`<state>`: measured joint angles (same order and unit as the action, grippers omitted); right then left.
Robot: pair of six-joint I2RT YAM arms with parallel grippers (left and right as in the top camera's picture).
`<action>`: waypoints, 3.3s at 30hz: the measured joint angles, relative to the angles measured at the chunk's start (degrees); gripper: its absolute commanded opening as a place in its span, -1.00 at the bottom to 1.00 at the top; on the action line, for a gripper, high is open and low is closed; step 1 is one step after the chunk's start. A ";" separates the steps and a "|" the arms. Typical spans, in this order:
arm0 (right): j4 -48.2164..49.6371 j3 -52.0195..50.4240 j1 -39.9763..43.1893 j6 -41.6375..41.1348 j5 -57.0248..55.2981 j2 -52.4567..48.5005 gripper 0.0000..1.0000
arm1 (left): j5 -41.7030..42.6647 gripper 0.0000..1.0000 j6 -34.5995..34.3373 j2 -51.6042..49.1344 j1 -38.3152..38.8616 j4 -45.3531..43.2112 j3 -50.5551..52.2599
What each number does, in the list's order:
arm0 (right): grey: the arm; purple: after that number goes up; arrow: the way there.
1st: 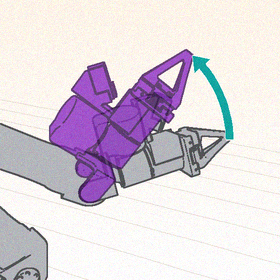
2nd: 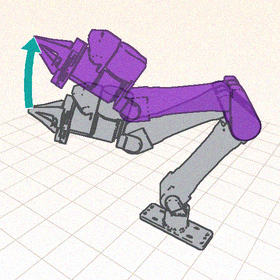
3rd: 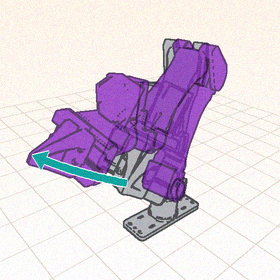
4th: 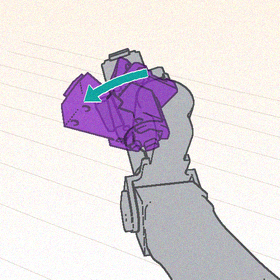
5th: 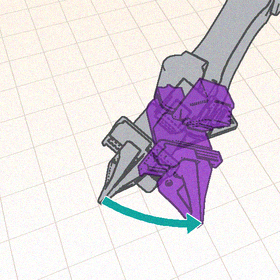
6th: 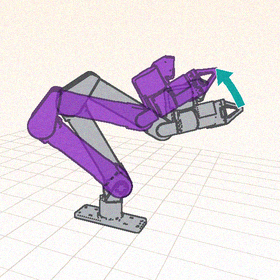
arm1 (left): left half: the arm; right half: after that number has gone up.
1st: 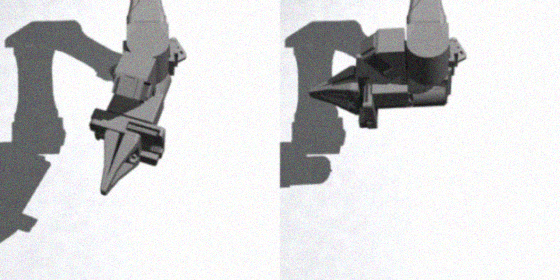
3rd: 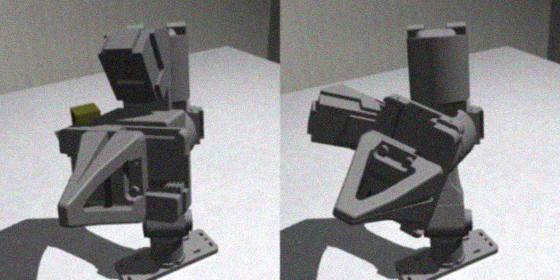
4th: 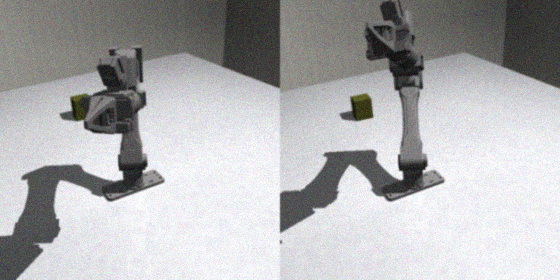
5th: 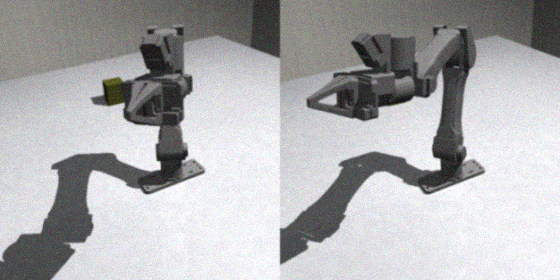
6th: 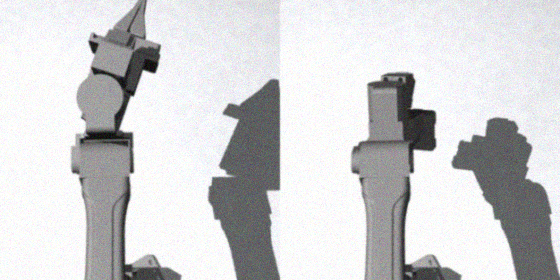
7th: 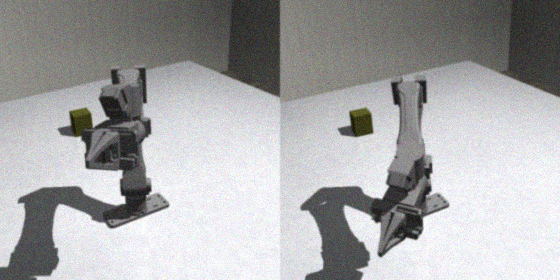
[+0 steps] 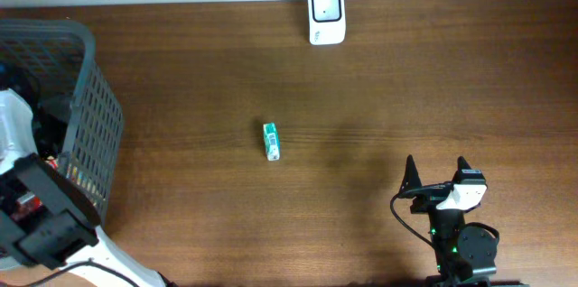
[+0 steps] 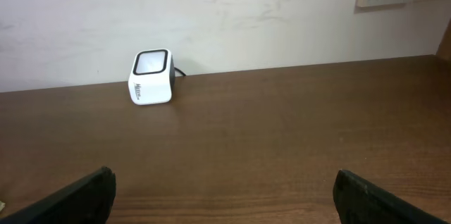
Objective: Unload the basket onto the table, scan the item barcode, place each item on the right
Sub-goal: 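Lift the large yellow snack bag from the basket with the left gripper onto the table, then take the small orange box from the basket with the left gripper to the table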
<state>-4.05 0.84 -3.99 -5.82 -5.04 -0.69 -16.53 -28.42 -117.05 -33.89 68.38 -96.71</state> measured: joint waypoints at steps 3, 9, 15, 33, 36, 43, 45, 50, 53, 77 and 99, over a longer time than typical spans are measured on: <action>0.00 0.00 0.00 0.02 0.00 0.00 0.97 | 1.86 0.57 0.04 -2.73 0.00 -0.33 0.02; 0.00 0.00 0.00 0.00 0.00 0.00 0.97 | 0.79 -1.00 0.57 -6.29 -0.33 0.15 -0.07; 0.00 0.00 0.00 0.02 0.02 0.00 0.97 | 4.70 -1.00 0.72 -9.01 -0.31 12.48 -16.31; 0.02 0.00 0.00 0.02 0.00 -0.04 0.97 | 15.87 -1.00 5.22 -2.67 41.44 19.10 -81.96; 0.00 0.00 0.00 0.02 0.00 -0.04 0.97 | 15.58 -1.00 5.29 -1.75 53.05 18.12 -74.31; 0.00 0.00 0.00 0.02 0.02 0.02 0.97 | 15.26 -1.00 5.29 -2.54 70.64 -12.74 -26.32; 0.00 0.00 0.00 0.00 0.00 0.00 0.97 | 13.09 -0.72 5.31 -2.49 74.05 -22.69 -14.45; 0.00 0.00 0.00 -0.02 0.00 0.00 0.97 | 11.32 0.45 5.79 -2.62 76.30 -26.49 -7.76; 0.00 0.00 0.00 0.00 0.00 0.00 0.97 | 11.17 0.53 5.92 -0.48 74.97 -22.86 -10.12; 0.00 0.00 0.00 0.02 0.00 0.00 0.97 | -1.38 0.88 -4.37 -2.16 -2.14 13.46 -20.37; 0.00 0.00 0.00 0.02 0.00 0.00 0.97 | -9.44 -0.81 -5.68 -9.53 -4.35 -2.08 -4.17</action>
<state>-4.05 0.84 -3.99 -5.80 -5.04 -0.69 -25.98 -34.11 -126.58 -38.24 66.30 -100.88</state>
